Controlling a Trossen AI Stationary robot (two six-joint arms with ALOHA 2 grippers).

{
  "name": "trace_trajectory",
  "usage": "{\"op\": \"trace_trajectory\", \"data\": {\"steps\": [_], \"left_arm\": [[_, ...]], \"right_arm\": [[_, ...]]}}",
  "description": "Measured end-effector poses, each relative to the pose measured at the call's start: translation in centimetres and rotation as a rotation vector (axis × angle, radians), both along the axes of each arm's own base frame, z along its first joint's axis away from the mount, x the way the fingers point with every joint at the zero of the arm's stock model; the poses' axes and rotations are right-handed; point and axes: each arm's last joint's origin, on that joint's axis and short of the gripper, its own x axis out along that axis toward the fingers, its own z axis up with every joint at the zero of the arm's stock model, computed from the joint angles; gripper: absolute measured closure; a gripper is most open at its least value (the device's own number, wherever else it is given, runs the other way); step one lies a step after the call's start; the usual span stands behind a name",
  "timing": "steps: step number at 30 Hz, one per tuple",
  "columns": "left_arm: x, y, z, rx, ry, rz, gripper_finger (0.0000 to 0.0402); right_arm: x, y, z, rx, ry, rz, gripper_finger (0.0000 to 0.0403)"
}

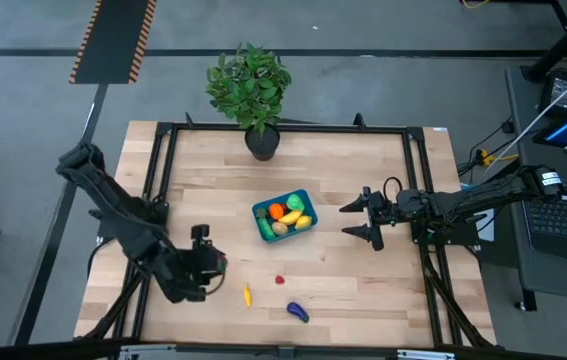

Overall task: Pick and placing Produce into tupperware
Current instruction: Put the red strawberry into the blue bin

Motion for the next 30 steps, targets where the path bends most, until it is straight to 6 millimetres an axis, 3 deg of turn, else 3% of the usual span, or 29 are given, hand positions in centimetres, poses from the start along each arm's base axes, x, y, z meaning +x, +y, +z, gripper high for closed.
{"op": "trace_trajectory", "data": {"steps": [10, 22, 30], "left_arm": [[-1.2, 1.5, 1.8, 0.067, -0.088, -0.03, 0.0216], [-2.9, 3.4, -3.7, -0.021, -0.22, -0.041, 0.0216], [-3.7, 5.2, -5.6, -0.112, -0.351, -0.131, 0.0216]], "right_arm": [[0.0, 0.0, 0.0, -0.002, 0.0, 0.0, 0.007], [0.0, 0.0, 0.0, -0.001, 0.001, 0.001, 0.007], [0.0, 0.0, 0.0, 0.0, 0.001, 0.0, 0.007]]}}
